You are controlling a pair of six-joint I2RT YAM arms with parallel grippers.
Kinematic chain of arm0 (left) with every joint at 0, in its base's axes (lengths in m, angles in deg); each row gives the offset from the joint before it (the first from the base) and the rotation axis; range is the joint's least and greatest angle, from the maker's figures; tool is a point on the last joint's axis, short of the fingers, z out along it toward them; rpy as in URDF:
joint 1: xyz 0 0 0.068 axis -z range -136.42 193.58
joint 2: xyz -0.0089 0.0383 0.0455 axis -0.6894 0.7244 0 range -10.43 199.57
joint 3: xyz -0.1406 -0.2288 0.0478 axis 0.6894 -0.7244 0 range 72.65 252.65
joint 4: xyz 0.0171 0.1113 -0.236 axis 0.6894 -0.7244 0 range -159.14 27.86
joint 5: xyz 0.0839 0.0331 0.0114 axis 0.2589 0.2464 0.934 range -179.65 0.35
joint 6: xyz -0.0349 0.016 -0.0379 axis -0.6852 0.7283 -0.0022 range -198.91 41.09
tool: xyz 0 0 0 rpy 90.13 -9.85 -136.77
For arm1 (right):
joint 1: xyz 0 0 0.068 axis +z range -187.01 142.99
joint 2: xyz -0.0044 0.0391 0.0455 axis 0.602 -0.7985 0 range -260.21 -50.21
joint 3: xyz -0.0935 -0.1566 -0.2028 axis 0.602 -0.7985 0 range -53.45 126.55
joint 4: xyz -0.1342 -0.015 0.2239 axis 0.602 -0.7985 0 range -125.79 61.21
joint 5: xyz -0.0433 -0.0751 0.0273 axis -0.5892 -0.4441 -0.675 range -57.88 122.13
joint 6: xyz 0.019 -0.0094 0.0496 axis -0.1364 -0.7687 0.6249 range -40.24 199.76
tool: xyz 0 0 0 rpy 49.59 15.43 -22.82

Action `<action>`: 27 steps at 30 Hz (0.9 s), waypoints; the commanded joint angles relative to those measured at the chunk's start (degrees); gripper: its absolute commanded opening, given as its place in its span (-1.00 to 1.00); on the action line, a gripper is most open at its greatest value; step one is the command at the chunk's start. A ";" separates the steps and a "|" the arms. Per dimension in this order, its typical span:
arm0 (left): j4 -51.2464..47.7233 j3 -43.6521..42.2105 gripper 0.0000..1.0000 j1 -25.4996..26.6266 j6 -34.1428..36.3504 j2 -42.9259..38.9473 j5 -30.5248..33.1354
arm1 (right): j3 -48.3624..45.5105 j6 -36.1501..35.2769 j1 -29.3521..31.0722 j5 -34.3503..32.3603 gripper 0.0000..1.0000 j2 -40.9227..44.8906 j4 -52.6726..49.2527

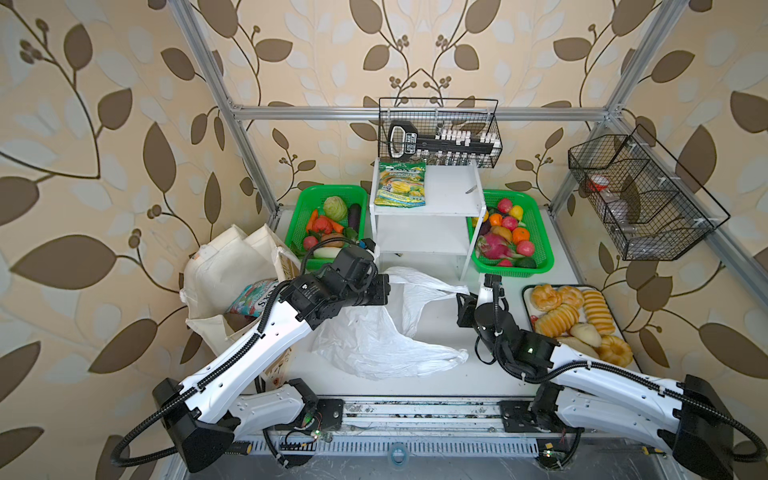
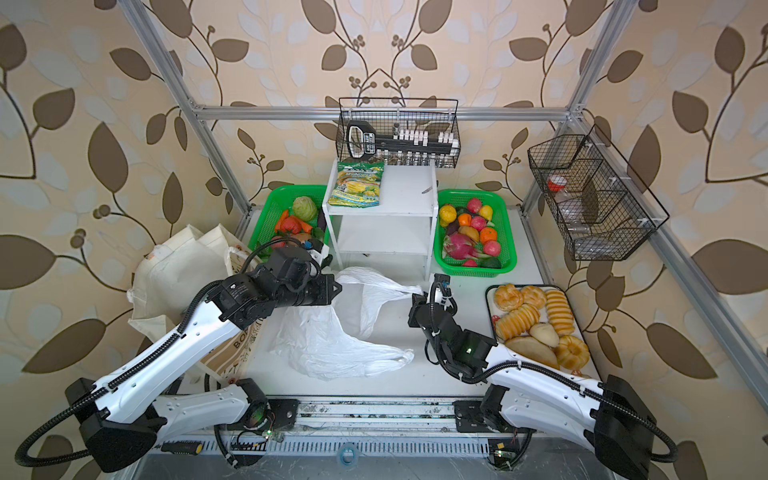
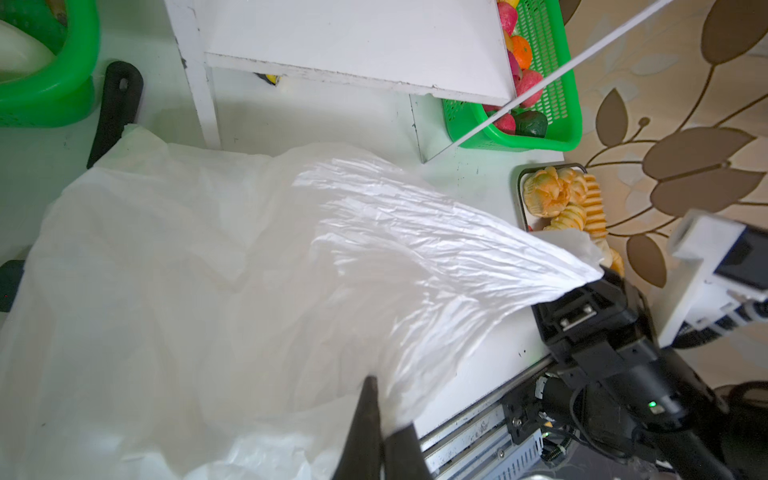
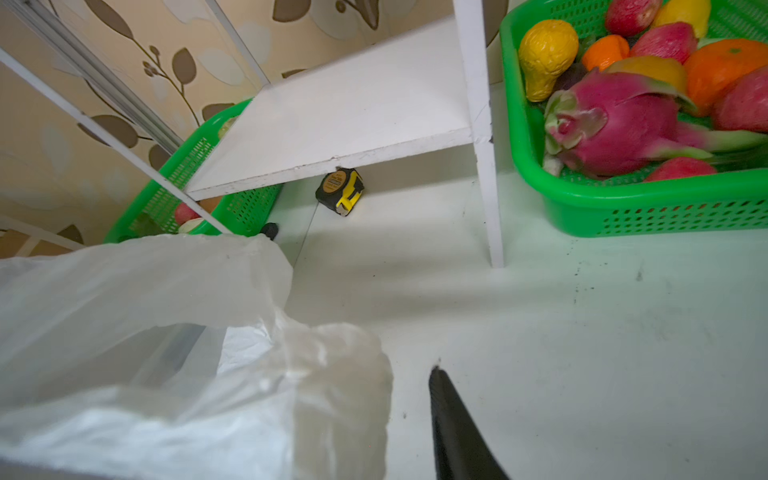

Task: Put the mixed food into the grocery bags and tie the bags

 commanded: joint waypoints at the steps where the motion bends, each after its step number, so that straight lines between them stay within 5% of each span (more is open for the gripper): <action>1: -2.60 2.88 -1.00 0.39 3.92 -0.39 -3.51 | 4.31 -7.98 -2.38 0.26 -0.27 -0.98 -3.63; 6: -4.06 4.04 -1.00 0.39 5.52 0.94 -8.22 | 5.90 -4.93 -7.31 7.40 -0.18 -1.67 -5.72; 11: -3.26 3.52 -1.00 0.40 4.88 1.07 -9.86 | 6.38 1.45 -19.71 32.79 -0.15 -3.55 -8.06; 16: 0.62 2.97 -1.00 0.39 -0.14 1.08 -7.72 | 8.72 -5.82 -17.83 49.69 0.18 -0.95 -9.44; 24: 11.04 -1.22 -1.00 0.39 -8.31 -1.29 -2.05 | 0.92 -4.56 -20.92 51.15 0.63 16.99 -11.83; 27: 10.51 -1.13 -1.00 0.39 -7.31 -1.42 -1.27 | 1.88 -4.73 -23.16 53.54 0.65 20.64 -13.24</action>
